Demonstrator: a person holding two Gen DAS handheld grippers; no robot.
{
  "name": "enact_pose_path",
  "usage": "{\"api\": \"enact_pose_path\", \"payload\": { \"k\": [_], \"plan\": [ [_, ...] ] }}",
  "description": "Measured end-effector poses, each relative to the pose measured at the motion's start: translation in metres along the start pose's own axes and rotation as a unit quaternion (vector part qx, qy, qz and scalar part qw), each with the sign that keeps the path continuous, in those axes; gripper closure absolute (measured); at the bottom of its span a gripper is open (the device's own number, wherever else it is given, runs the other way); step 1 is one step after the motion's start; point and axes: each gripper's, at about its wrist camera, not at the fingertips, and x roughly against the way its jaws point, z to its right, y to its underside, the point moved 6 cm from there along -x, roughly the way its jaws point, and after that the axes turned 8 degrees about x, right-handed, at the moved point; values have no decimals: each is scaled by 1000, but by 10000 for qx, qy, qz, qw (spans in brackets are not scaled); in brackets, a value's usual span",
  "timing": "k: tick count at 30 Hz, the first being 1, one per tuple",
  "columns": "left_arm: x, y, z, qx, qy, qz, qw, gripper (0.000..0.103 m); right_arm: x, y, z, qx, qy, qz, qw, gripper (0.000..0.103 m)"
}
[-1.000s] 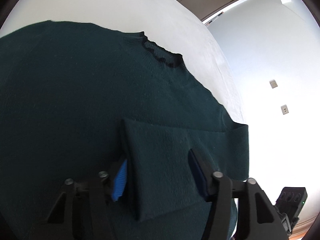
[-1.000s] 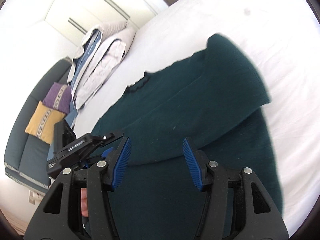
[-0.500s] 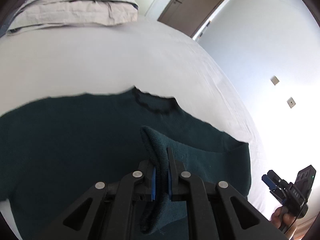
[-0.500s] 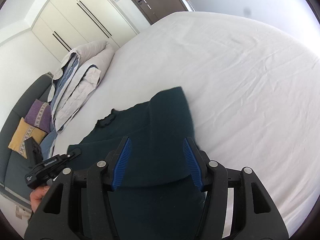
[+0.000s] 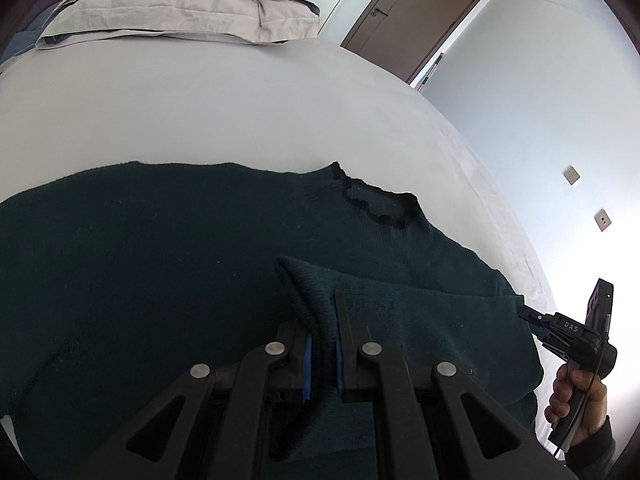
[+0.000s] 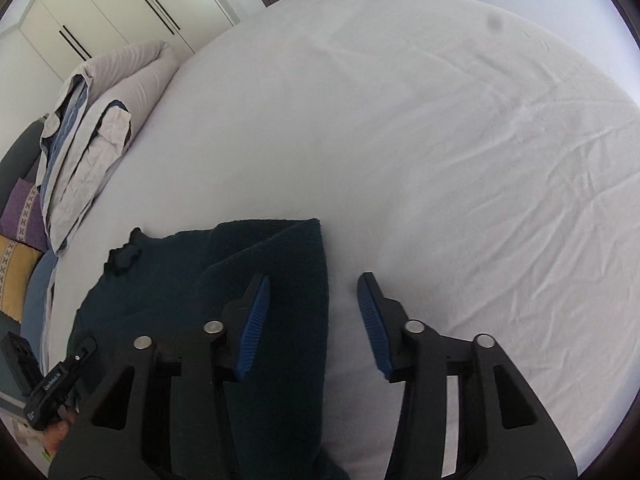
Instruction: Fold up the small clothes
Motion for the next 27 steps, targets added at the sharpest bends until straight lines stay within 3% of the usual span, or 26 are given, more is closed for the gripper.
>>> {"api": "enact_pose_path", "payload": {
  "k": [1,2,8,14,17,20,21,25,26,27],
  "plan": [
    [0,0,-1,0,-6,-15,10000,94,-3,-2,1,41,40,12,10000,89],
    [-1,0,-2,5,-11,-29,10000,94,-4,-3,2,38,40,10,10000,95],
    [-6,7,-9,72,86,3,9999,94,-9,-2,-3,188,264,25,9995,99],
    [1,15,-11,77,133,12,9999,93,4,-5,8,-115,309,116,9994,100],
    [-1,17,-12,116,176,15,9998,93,30,12,0,-152,24,151,9998,95],
    [-2,18,-12,108,167,19,9998,93,53,37,-16,136,-96,122,9998,63],
    [-2,18,-11,111,170,18,9998,93,59,45,-22,184,-163,104,9996,48],
    [-3,20,-10,141,173,15,9998,93,59,68,-44,594,-134,-169,9980,47],
    [-3,20,-10,144,171,14,9997,93,53,75,-47,742,-64,-335,9967,50],
    [-4,20,-10,152,172,8,9997,93,48,87,-47,838,15,-468,9954,60]
  ]
}}
